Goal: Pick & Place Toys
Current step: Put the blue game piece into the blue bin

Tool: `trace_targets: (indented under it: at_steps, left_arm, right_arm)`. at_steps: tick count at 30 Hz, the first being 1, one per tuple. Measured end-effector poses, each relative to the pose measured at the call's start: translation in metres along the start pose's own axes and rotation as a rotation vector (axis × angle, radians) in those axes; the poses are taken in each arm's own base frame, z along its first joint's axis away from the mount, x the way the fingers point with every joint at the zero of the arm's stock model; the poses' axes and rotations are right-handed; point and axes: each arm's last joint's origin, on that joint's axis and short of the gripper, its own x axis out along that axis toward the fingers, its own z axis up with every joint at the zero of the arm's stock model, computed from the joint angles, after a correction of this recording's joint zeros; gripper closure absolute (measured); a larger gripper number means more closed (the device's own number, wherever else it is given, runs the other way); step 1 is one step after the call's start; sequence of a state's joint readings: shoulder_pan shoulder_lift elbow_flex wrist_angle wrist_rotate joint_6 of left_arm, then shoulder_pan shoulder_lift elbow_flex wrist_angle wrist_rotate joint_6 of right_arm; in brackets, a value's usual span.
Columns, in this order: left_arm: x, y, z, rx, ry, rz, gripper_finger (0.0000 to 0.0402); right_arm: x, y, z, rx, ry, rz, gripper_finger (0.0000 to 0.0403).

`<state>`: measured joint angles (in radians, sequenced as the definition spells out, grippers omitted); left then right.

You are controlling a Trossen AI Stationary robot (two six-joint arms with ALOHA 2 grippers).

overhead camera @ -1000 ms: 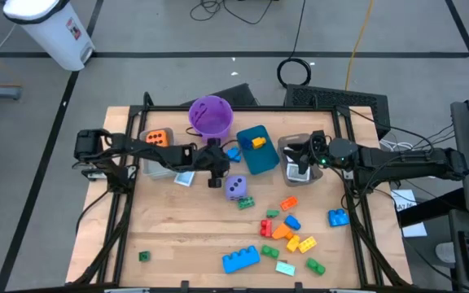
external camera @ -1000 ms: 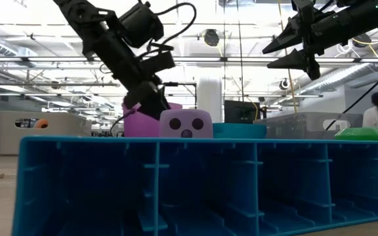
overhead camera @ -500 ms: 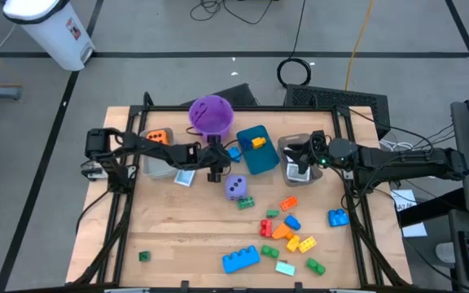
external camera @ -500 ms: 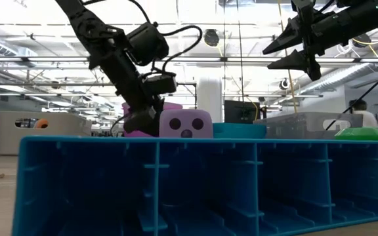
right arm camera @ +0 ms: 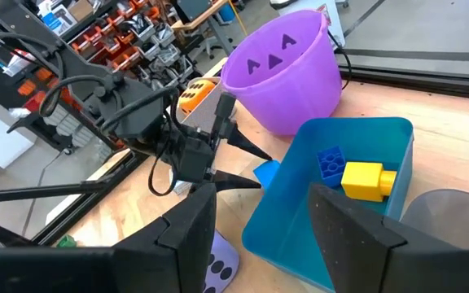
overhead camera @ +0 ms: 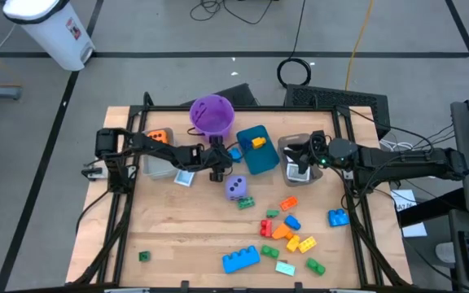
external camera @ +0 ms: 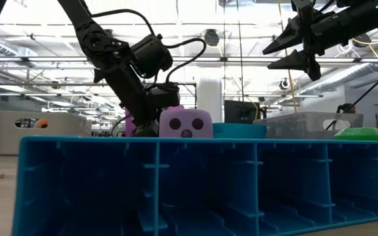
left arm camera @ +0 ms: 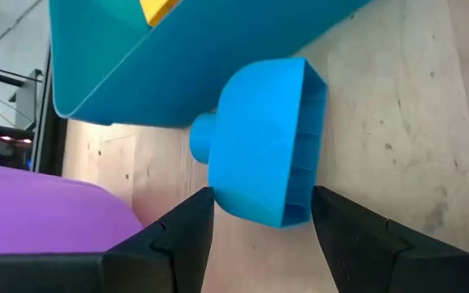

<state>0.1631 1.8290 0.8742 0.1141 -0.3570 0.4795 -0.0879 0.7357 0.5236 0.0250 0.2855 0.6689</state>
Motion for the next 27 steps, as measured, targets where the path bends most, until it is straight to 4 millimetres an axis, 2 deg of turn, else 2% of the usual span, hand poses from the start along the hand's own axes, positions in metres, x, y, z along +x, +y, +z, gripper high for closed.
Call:
trace_targets:
  at_steps: [11, 14, 22, 27]
  left_arm:
    - [0.004, 0.009, 0.010, 0.026, -0.023, 0.052, 0.0190]
    - [0.011, 0.010, 0.017, 0.050, -0.026, 0.053, 0.0190]
    - [0.035, 0.005, 0.034, 0.138, 0.098, 0.075, 0.0190]
    - [0.037, 0.009, 0.045, 0.133, 0.111, 0.120, 0.0205]
  right_arm:
    - [0.000, 0.000, 0.000, -0.004, 0.004, -0.003, 0.0216]
    - [0.000, -0.001, -0.001, -0.004, 0.006, -0.006, 0.0216]
    - [0.000, -0.001, -0.001, -0.005, 0.014, -0.012, 0.0216]
    - [0.000, -0.001, -0.002, 0.000, 0.014, -0.010, 0.0216]
